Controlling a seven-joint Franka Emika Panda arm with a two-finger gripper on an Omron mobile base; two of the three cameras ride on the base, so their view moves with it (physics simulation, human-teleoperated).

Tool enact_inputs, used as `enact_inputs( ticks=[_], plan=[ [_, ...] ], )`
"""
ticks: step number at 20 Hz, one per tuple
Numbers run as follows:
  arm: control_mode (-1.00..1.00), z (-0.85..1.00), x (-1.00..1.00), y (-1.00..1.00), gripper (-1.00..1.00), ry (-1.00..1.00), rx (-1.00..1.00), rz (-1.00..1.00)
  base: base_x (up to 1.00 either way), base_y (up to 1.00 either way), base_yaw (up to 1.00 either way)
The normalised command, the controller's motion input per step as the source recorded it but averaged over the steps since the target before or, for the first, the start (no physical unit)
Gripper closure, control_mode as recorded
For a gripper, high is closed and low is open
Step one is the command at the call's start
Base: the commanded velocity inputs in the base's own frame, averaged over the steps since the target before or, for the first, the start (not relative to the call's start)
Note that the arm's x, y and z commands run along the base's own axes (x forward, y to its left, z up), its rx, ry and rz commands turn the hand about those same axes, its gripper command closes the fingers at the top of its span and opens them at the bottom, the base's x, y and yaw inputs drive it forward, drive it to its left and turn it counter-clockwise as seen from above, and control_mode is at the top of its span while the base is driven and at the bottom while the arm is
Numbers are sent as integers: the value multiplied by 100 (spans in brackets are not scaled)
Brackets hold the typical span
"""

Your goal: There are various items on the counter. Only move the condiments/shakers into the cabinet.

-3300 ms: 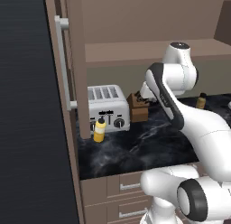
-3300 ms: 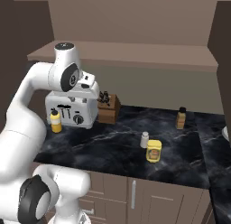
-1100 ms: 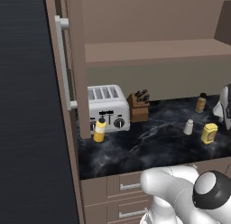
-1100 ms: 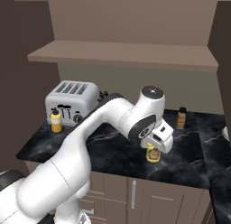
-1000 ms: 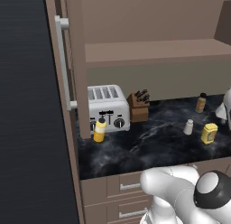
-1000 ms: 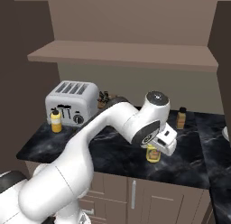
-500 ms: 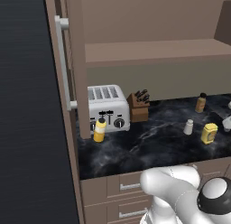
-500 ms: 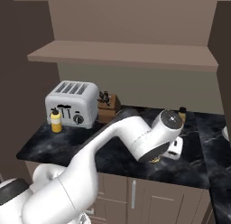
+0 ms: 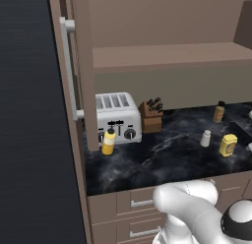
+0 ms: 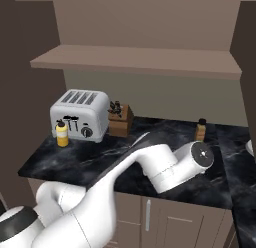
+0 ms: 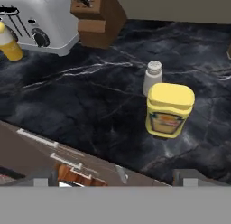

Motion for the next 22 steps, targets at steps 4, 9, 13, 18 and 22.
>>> enact_inputs(
  ticks=[4,9,13,18,22],
  plan=[
    [-100,-8,0,-27,-100,-14,0,21,0,0,0],
    [-100,-4,0,-35,-100,-1,2,21,0,0,0],
    [-100,-1,8,-26,-100,-2,14,18,0,0,0],
    [-100,-17,45,-9,-100,0,20,9,0,0,0],
    [-100,-31,47,-4,-100,-5,14,13,0,0,0]
  ],
)
